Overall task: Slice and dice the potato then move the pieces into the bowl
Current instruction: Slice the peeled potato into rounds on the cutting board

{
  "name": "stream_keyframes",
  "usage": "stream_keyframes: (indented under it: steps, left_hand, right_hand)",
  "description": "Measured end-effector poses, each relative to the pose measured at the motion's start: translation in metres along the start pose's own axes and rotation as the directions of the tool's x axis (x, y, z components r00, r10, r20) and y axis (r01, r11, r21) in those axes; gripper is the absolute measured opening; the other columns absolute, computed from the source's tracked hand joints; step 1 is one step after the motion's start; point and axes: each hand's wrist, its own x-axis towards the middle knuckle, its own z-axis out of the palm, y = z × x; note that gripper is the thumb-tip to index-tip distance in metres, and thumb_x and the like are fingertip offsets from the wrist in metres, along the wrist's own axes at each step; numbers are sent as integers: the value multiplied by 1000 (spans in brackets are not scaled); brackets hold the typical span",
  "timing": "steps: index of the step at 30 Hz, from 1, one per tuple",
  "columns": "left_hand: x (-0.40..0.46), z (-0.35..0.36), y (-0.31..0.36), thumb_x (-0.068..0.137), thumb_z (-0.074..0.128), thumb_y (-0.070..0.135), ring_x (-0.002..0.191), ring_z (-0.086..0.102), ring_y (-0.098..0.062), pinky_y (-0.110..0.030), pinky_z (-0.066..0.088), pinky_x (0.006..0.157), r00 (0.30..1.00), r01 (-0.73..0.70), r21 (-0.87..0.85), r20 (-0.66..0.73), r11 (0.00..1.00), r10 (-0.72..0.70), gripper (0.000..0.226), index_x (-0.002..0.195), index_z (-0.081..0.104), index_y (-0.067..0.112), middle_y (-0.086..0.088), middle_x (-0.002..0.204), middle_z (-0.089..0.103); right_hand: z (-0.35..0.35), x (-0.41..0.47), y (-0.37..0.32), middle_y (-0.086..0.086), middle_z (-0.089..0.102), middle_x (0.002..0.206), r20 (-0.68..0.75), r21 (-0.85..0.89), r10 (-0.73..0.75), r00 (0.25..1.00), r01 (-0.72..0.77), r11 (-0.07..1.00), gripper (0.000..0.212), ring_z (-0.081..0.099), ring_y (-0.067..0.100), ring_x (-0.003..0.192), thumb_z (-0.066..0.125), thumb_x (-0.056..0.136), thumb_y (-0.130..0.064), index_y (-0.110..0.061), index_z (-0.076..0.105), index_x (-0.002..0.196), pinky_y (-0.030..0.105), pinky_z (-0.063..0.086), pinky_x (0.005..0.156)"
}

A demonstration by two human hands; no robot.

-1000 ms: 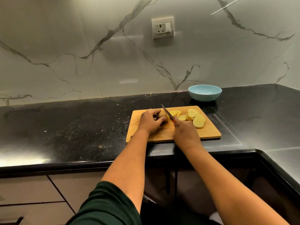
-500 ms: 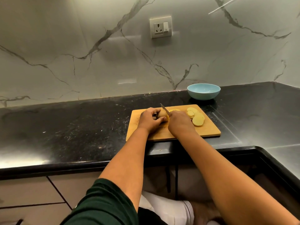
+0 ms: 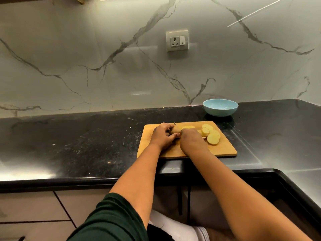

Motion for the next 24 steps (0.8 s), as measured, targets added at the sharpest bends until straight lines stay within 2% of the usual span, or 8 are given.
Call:
stream_keyframes:
  steps: [4, 7, 10, 13, 17, 22, 24]
  left_hand:
    - [0, -2, 1, 84, 76, 23, 109, 59, -18, -24, 50, 92, 1000, -13, 15, -1, 1000, 13, 48, 128, 62, 9, -7, 125, 60]
    - [-1, -1, 2, 84, 77, 22, 109, 60, -20, -25, 50, 92, 1000, -29, 17, 5, 999, 29, 46, 126, 62, 9, -7, 124, 60]
    - [0, 0, -1, 83, 77, 23, 105, 58, -15, -22, 49, 89, 999, -45, 8, 8, 999, 45, 46, 124, 62, 10, -5, 122, 60]
    - [2, 0, -2, 83, 77, 24, 101, 56, -12, -23, 50, 89, 999, -40, 11, 1, 999, 40, 46, 124, 62, 9, -4, 120, 60]
    - [2, 1, -3, 84, 76, 22, 106, 60, -20, -28, 51, 92, 999, -36, -1, 0, 999, 36, 44, 124, 62, 8, -9, 121, 60]
    - [0, -3, 0, 83, 78, 25, 101, 58, -14, -21, 49, 86, 1000, 7, -29, 12, 1000, -7, 49, 127, 61, 9, -7, 125, 60]
    - [-2, -3, 1, 83, 78, 26, 102, 58, -14, -20, 49, 86, 1000, 17, -46, 15, 999, -17, 52, 128, 60, 9, -8, 128, 59]
  right_hand:
    - [-2, 0, -1, 11, 59, 112, 25, 33, 10, 1000, -11, 999, 21, 57, 21, 93, 51, 97, -12, -9, 60, 116, 27, 46, 76]
    - [-2, -4, 0, 13, 58, 117, 38, 34, 7, 999, -8, 999, 23, 58, 24, 103, 48, 99, -13, -8, 59, 119, 29, 47, 81]
    - [2, -7, 2, 13, 58, 122, 38, 28, 7, 999, -8, 1000, 26, 58, 24, 109, 42, 101, -12, -9, 58, 122, 30, 47, 88]
    - [2, -5, 2, 13, 58, 121, 30, 16, -2, 1000, 2, 1000, 27, 58, 24, 108, 41, 100, -11, -9, 58, 120, 30, 47, 88]
    - [3, -4, -3, 13, 60, 121, 59, -28, -31, 998, 33, 999, 25, 59, 24, 107, 43, 100, -12, -10, 60, 118, 31, 48, 88]
    - [-8, -11, 2, 12, 57, 126, 128, -122, -28, 991, 44, 992, 28, 57, 25, 113, 47, 98, -11, -11, 56, 125, 33, 48, 90]
    - [-21, -13, 10, 12, 57, 124, 179, -178, 15, 984, 18, 984, 29, 57, 27, 111, 53, 94, -8, -9, 56, 124, 34, 48, 88]
